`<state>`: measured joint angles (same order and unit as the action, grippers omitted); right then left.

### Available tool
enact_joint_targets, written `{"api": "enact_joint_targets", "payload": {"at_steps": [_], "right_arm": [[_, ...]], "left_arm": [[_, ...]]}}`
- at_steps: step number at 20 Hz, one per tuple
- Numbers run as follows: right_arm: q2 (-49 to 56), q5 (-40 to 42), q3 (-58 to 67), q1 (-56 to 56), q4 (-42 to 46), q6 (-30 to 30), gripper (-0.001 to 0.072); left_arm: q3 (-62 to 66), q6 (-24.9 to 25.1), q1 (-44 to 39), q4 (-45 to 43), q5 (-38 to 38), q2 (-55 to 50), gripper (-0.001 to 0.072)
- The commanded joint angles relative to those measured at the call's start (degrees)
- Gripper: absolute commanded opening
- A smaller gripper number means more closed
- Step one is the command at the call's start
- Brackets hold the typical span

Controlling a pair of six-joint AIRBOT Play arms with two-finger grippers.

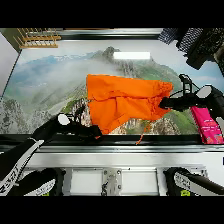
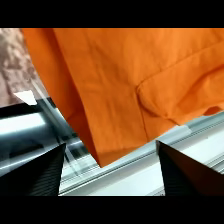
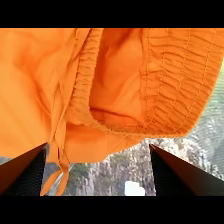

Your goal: Fold the clothes and pants, and hang the long-sleeved shirts on hangers.

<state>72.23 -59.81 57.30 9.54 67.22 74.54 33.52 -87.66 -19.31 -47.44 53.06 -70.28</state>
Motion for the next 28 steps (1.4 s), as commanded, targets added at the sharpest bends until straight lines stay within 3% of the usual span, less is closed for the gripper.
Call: {"api": "enact_joint_targets", "payload": {"at_steps": [1,5,9,10,12,13,14,15,21,24,27,28], "right_arm": [[0.4,3.2,-0.1,0.0,-0.4,-4.7,0.0679],[4.3,3.4,-0.1,-0.2,-0.4,-12.6,0.0679],[8.4,5.7,0.0,-0.3,-0.5,-13.1,0.0676],[8.8,5.9,0.0,-0.3,-0.5,-13.1,0.0609],[8.9,5.9,0.0,-0.3,-0.4,-13.3,0.0249],[8.9,6.0,0.1,-0.3,-0.4,-13.3,0.0122],[8.6,6.0,0.2,-0.2,-0.4,-13.3,0.0052],[8.1,5.8,0.3,-0.2,-0.4,-13.2,0.0017],[0.8,-5.2,-0.8,2.4,6.0,-10.7,0.0016],[-0.2,-4.5,-3.2,4.0,6.2,-8.0,0.0016],[-0.2,-2.3,-3.9,4.0,4.9,-6.0,0.002],[-0.2,-1.7,-3.9,4.0,2.6,-6.0,0.0053]], "left_arm": [[-0.7,0.3,-1.2,0.9,-1.7,0.1,0.0612],[-0.7,0.2,-1.2,1.1,-2.9,0.1,0.0612],[-0.7,-0.3,-1.2,1.2,-3.9,0.1,0.0612],[-0.7,-0.3,-1.2,1.2,-3.9,0.1,0.0611],[-0.7,-0.5,-1.2,1.2,-4.0,0.1,0.061],[-0.7,-0.7,-1.2,1.1,-4.1,0.1,0.0507],[-0.7,-0.6,-1.0,1.0,-4.3,0.2,0.0142],[-0.6,-0.3,-1.0,0.8,-5.1,0.2,0.001],[10.2,-0.2,12.2,-13.7,5.2,0.2,0.0006],[13.5,1.2,17.9,-15.2,7.4,0.2,0.0007],[13.6,1.9,18.7,-15.4,7.1,0.0,0.0007],[13.6,2.0,18.1,-15.5,6.6,0.0,0.0014]]}}
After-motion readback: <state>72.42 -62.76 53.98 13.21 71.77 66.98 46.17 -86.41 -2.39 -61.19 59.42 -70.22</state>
